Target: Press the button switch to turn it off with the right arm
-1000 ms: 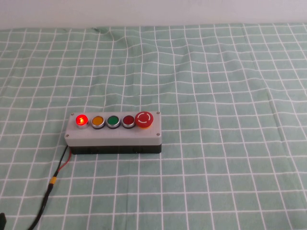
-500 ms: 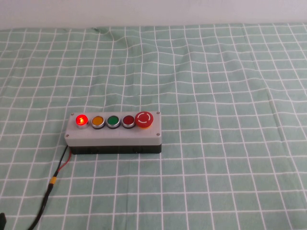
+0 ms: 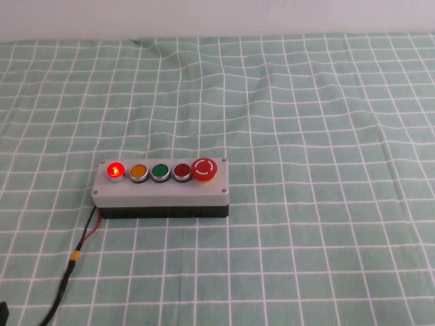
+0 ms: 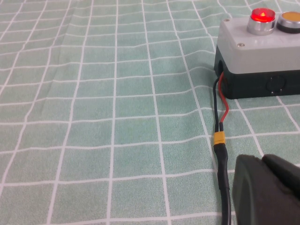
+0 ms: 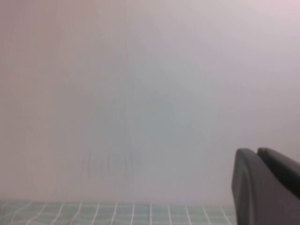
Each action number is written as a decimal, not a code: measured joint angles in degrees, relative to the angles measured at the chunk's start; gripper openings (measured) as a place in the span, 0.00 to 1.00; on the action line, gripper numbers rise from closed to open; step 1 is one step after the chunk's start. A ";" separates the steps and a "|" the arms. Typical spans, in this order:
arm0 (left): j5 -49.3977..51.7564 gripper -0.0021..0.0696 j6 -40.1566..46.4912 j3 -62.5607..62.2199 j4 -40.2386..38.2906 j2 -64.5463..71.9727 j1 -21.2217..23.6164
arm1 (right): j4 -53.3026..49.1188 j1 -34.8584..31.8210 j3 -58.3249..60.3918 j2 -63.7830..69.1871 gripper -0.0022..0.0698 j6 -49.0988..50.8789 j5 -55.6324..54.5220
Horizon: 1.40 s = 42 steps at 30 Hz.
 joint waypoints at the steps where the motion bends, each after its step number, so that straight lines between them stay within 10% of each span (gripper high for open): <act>1: 0.00 0.02 0.00 0.00 0.00 0.00 0.00 | 0.00 0.00 0.00 0.00 0.01 0.00 -1.44; 21: 0.00 0.02 0.00 0.00 0.00 0.00 0.00 | 0.25 0.00 -2.01 -0.08 0.01 3.37 -33.50; 42: 0.00 0.02 0.00 0.00 0.00 0.00 0.00 | -1.25 0.00 -44.09 9.64 0.01 15.00 9.31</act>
